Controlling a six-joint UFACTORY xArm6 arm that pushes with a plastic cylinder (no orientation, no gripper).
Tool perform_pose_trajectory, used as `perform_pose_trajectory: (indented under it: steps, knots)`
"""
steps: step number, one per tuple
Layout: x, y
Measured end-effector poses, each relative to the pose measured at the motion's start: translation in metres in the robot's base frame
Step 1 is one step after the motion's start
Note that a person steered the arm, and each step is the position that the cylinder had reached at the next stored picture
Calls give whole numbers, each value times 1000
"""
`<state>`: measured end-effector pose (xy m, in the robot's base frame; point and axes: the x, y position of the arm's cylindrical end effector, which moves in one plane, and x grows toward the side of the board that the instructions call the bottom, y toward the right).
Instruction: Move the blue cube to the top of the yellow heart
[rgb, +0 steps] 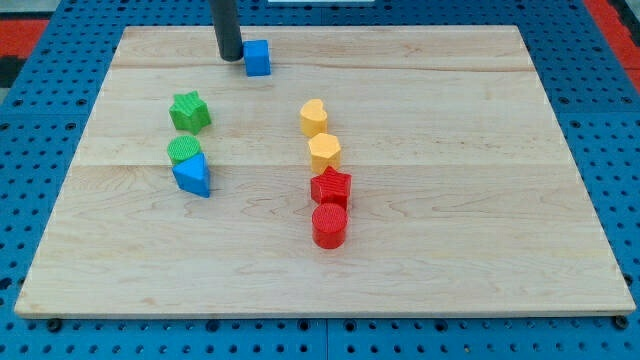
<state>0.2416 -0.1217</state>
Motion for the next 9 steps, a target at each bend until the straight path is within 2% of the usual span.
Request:
perform_pose_trajectory:
  steps: [1,3,5,7,8,9]
  knots:
    - [-3,10]
    - [47,39]
    - [17,63]
    - [63,102]
    - [42,105]
    - [40,70]
